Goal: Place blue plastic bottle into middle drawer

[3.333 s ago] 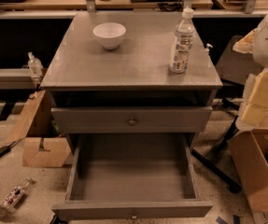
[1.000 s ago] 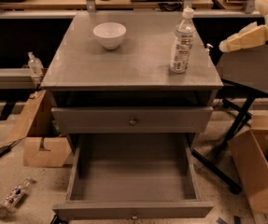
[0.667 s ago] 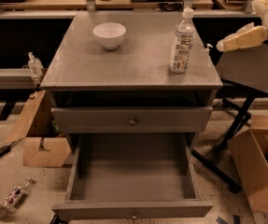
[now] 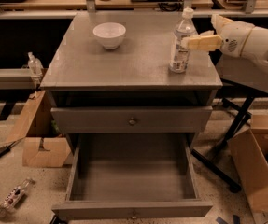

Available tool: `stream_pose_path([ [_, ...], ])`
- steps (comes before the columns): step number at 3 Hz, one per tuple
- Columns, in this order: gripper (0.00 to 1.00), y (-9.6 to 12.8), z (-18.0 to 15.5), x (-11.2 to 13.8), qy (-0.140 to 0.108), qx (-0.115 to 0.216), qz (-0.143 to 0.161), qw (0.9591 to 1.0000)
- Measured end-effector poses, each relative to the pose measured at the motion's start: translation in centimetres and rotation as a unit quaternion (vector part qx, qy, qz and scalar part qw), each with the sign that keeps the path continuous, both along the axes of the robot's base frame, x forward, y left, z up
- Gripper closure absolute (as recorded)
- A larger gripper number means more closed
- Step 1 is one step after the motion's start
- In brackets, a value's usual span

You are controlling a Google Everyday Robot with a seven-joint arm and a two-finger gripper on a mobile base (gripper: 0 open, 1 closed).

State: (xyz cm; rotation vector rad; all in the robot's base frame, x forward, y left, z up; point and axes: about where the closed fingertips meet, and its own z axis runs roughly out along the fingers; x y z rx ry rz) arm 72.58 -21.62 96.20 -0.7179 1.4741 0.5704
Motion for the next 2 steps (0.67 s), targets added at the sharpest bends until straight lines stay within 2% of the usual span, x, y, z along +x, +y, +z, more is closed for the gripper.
stream_pose_path([
  [1, 0.13, 1.8, -1.3, 1.6, 0.001, 0.052, 0.012, 0.9986],
  [2, 0.32, 2.8, -2.0, 2.3, 0.004, 0.070, 0.007, 0.9975],
])
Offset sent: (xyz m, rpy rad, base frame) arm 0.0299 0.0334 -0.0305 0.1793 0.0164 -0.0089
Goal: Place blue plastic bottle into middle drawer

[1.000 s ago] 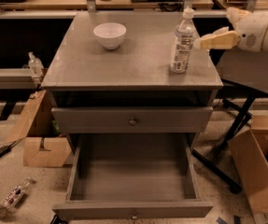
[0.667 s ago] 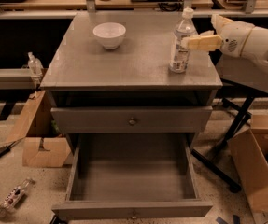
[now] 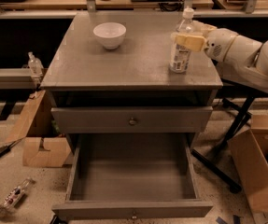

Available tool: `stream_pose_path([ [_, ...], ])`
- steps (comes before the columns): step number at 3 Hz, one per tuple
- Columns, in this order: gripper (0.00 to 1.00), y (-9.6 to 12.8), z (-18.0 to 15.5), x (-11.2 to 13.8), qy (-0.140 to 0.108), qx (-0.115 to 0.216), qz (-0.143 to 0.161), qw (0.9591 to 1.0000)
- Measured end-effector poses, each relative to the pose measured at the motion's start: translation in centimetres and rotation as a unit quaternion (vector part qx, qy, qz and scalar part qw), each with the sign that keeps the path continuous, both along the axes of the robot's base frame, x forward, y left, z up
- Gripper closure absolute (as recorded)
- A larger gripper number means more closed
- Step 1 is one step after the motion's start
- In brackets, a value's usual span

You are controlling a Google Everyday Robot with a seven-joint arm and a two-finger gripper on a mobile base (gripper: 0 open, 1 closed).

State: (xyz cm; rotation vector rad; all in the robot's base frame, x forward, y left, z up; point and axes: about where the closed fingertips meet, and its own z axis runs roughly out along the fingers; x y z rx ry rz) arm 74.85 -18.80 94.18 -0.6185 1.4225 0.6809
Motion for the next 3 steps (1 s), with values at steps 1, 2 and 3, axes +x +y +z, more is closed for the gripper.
stream_pose_path([
  [1, 0.63, 0.40, 0.08, 0.04, 0.000, 0.000, 0.003, 1.0000],
  [2, 0.87, 0.68, 0.09, 0.07, 0.000, 0.000, 0.005, 1.0000],
  [3, 1.00, 0.96, 0.12, 0.09, -0.001, 0.000, 0.007, 1.0000],
])
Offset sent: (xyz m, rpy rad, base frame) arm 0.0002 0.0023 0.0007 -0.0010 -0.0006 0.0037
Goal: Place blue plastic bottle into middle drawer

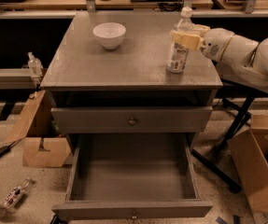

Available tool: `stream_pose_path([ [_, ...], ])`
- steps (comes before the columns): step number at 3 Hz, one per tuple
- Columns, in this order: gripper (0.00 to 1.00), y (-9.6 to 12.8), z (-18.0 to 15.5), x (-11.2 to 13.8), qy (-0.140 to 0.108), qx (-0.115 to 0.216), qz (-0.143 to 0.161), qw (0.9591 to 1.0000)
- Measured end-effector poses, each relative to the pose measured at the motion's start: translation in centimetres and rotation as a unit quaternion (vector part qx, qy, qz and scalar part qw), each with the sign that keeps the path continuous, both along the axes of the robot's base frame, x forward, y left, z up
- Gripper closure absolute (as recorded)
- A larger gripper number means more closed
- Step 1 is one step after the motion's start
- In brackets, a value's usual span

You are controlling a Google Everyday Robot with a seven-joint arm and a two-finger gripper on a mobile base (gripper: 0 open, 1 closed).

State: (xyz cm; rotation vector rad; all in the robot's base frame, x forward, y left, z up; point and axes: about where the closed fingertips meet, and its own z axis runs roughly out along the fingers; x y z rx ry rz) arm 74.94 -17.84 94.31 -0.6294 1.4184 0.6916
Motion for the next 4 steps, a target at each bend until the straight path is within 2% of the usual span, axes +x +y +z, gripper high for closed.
stream_pose_path([
  [1, 1.00, 0.4, 2.5, -0.7, -0.021, -0.007, 0.000, 0.9998],
  [2, 1.00, 0.5, 5.8, -3.4, -0.056, -0.012, -0.012, 0.9983],
  [3, 1.00, 1.8, 4.1, -9.6, -0.072, -0.015, -0.019, 0.9971],
  [4, 1.00, 1.3, -1.7, -14.5, -0.069, -0.005, -0.057, 0.9959],
])
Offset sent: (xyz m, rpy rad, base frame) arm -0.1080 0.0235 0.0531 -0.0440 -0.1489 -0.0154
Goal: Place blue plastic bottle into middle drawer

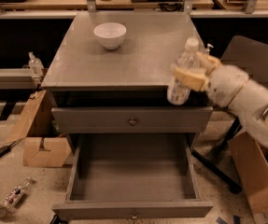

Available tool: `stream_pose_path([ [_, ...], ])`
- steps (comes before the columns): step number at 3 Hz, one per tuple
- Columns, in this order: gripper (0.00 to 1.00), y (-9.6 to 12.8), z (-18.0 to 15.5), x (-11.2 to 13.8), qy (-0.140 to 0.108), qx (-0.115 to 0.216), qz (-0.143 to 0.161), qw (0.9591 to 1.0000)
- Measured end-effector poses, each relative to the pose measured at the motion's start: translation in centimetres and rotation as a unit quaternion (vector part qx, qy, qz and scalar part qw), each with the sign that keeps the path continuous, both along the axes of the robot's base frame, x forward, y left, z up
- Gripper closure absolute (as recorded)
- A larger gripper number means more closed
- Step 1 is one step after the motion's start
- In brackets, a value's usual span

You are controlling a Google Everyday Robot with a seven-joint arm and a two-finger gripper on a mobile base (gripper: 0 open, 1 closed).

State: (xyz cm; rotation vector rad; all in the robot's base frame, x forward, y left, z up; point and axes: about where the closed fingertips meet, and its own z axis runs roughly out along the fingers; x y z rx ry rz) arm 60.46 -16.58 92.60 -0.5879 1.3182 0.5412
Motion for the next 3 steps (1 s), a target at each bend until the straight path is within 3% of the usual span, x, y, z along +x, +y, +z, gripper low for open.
stream_pose_path([
  [1, 1.00, -0.1, -6.7, -2.6, 0.010, -0.009, -0.014, 0.9998],
  [2, 1.00, -0.1, -6.6, -2.5, 0.010, -0.009, -0.014, 0.9998],
  [3, 1.00, 1.1, -8.6, -2.4, 0.028, -0.016, -0.004, 0.9995],
])
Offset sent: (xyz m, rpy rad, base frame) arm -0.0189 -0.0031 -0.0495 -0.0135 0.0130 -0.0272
